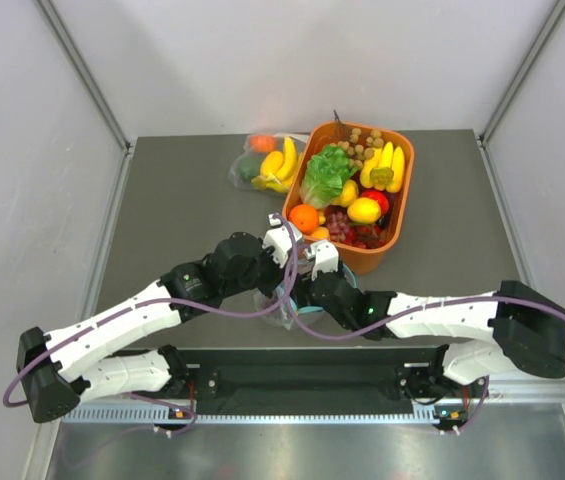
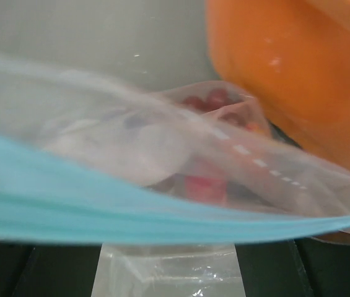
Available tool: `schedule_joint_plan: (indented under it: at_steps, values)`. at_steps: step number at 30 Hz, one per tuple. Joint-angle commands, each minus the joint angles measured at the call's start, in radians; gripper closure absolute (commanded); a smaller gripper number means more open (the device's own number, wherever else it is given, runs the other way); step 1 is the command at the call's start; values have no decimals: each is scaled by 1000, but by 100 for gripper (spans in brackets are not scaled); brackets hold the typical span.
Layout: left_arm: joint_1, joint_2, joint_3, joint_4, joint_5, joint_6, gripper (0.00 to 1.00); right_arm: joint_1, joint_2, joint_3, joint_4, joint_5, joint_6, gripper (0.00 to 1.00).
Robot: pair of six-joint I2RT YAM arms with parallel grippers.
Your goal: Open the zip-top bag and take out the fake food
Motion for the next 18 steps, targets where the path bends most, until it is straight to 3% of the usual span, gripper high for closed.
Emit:
schedule_joint_plan:
  at_steps: [1,18]
  values:
    - [-1,-15,8,36,16,6,100,3,-17,17,-77,123,36,25]
    - [-1,-9,10,33,25,11,100,-107,179,6,-4,138,22,25]
